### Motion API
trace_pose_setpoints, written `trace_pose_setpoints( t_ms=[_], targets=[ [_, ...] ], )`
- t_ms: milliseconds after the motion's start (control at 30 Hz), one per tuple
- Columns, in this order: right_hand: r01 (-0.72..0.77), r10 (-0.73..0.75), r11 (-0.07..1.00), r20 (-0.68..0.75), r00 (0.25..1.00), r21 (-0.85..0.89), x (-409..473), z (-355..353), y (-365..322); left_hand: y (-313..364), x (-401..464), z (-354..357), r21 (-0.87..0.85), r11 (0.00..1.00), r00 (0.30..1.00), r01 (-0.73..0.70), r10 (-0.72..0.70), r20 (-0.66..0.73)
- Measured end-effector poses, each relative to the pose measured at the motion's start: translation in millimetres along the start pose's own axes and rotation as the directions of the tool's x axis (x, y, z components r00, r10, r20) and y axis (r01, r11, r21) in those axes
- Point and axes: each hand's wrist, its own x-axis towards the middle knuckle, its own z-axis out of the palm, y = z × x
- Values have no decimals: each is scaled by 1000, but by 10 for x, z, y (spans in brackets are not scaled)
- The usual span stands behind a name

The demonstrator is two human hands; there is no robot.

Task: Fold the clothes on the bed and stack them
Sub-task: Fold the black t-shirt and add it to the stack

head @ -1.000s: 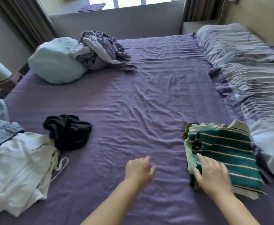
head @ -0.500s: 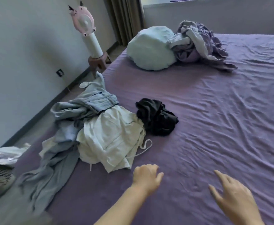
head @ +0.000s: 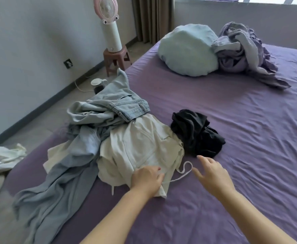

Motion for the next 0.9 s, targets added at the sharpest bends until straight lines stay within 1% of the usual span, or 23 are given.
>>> trace_pose_setpoints(
  t_ms=[67,133,200,267,300,367,433,467,533,600,633,667,700,733,800,833,867,900],
  targets=[
    [-71,74,991,-29,997,110,307,20,-79,80,248,-28,-44,998,999,-43,42,-22],
    [-116,125,982,-58,990,147,567,58,-111,165,508,-29,-55,992,993,-109,106,-48],
    [-139,151,981,-79,985,138,795,126,-101,237,766,3,-22,983,981,-184,183,-71],
    [-176,190,973,-85,978,147,992,202,-100,286,996,60,57,971,968,-233,237,-87],
    [-200,216,967,-87,973,157,1075,236,-110,305,1097,92,102,966,965,-239,248,-82],
    [-250,266,958,-107,958,137,1199,309,-128,315,1246,170,158,964,974,-215,223,-34],
    [-283,292,956,-153,944,80,1270,378,-123,282,1339,264,159,970,983,-182,179,29],
    [-298,308,951,-183,934,82,1292,403,-114,256,1357,307,149,974,985,-171,165,52],
    [-322,359,928,-222,906,189,1305,418,-61,222,1350,377,120,977,984,-174,168,61],
    [-291,389,878,-212,897,380,1304,376,-21,213,1296,390,50,983,984,-175,173,46],
    [-244,364,858,-200,909,452,1297,344,-16,226,1265,378,7,985,984,-171,170,44],
    [-197,315,857,-182,931,477,1292,313,-25,245,1232,354,-30,986,985,-164,165,43],
    [-162,256,871,-146,956,464,1290,290,-48,271,1206,316,-61,986,987,-157,160,35],
    [-147,203,896,-94,975,418,1293,283,-77,291,1184,276,-84,984,987,-154,157,22],
    [-131,141,954,-17,990,270,1307,324,-136,314,1152,215,-122,979,987,-162,162,-14],
    [-118,125,967,-15,992,226,1299,351,-144,317,1136,198,-142,975,985,-174,170,-36],
    [-100,112,969,-37,993,227,1274,371,-149,315,1114,185,-161,969,982,-188,181,-57],
    [-78,101,961,-73,992,266,1225,375,-149,310,1079,173,-176,963,978,-205,194,-78]
  ],
)
